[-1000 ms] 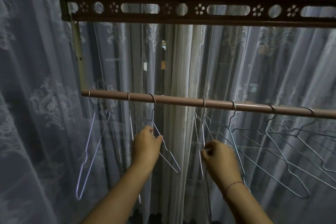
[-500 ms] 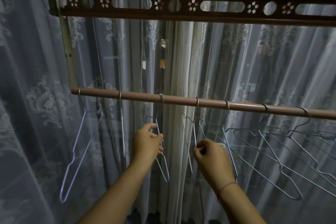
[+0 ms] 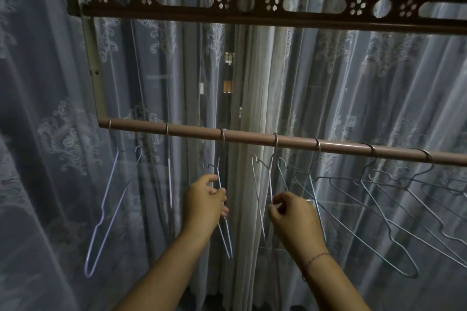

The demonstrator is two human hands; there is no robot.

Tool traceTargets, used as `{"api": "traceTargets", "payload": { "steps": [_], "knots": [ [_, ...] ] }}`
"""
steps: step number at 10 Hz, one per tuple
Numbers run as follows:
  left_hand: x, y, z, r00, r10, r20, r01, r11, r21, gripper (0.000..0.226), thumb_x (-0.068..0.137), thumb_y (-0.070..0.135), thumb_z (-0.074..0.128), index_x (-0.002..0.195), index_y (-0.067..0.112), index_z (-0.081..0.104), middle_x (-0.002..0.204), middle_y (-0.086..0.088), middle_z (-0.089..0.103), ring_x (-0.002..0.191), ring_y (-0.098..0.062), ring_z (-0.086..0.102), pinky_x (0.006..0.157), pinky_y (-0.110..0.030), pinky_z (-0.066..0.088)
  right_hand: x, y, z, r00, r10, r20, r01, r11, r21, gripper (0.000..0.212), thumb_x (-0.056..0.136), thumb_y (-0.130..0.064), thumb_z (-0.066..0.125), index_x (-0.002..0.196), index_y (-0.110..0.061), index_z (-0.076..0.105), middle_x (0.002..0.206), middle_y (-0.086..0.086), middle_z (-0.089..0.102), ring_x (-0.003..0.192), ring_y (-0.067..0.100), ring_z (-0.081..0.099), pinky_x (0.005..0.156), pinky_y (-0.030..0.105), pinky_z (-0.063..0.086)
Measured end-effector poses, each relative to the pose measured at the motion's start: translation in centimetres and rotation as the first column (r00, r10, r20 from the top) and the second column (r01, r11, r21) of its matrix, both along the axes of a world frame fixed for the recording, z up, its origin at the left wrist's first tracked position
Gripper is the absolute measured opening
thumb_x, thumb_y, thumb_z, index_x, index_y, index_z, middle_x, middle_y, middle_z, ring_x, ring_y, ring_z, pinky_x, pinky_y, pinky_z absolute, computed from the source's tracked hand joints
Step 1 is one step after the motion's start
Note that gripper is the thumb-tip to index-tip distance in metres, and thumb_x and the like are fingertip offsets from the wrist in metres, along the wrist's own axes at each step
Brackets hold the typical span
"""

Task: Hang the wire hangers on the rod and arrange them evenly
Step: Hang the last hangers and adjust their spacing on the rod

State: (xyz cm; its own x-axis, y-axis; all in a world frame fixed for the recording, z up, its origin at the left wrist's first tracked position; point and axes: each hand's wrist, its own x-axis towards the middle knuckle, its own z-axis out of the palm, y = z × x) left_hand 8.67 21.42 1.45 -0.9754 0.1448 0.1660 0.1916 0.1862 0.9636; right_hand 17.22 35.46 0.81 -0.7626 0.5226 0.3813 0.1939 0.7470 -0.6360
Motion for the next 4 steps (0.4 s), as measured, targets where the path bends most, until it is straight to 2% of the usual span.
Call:
{"api": "traceTargets", "payload": {
  "steps": [1,2,3,4],
  "knots": [
    [-0.1,0.1,0.0,1.0,0.005,0.004,-0.005,1.0,0.015,0.035,0.089,0.003,0.054,0.124,0.009,0.052,0.081,-0.014,0.067,0.051,-0.017,0.058,0.046,-0.02,0.051,0.0,0.2,0.0,1.0,0.007,0.015,-0.007,1.0,0.014,0.016,0.087,-0.023,0.054,0.096,-0.017,0.066,0.083,0.001,0.069,0.071,0.014,0.06,0.06,0.02,0.043],
    [0.1,0.3,-0.1,1.0,0.004,0.009,-0.004,1.0,0.01,0.034,0.089,0.005,0.055,0.123,0.009,0.053,0.08,-0.013,0.067,0.05,-0.014,0.058,0.043,-0.015,0.049,0.3,0.4,0.0,1.0,0.013,0.021,-0.013,1.0,0.005,0.017,0.088,-0.024,0.054,0.098,-0.017,0.065,0.084,0.0,0.069,0.07,0.012,0.061,0.06,0.018,0.045],
    [0.3,0.4,-0.1,1.0,0.004,0.007,-0.004,1.0,-0.004,0.034,0.089,0.009,0.058,0.123,0.008,0.053,0.079,-0.009,0.066,0.049,-0.012,0.057,0.04,-0.011,0.046,0.3,1.0,0.1,0.999,0.003,0.034,-0.003,1.0,-0.016,0.019,0.089,-0.024,0.053,0.102,-0.015,0.064,0.084,0.001,0.07,0.07,0.013,0.063,0.066,0.022,0.049],
    [1.3,0.1,0.3,1.0,-0.001,-0.031,0.0,1.0,-0.029,0.038,0.088,0.013,0.059,0.125,0.013,0.051,0.09,-0.001,0.064,0.057,-0.012,0.059,0.043,-0.012,0.046,1.2,1.3,0.3,1.0,-0.019,0.018,0.019,1.0,0.0,0.019,0.088,-0.023,0.055,0.101,-0.012,0.063,0.085,0.003,0.068,0.079,0.017,0.063,0.076,0.03,0.052]
  ]
}}
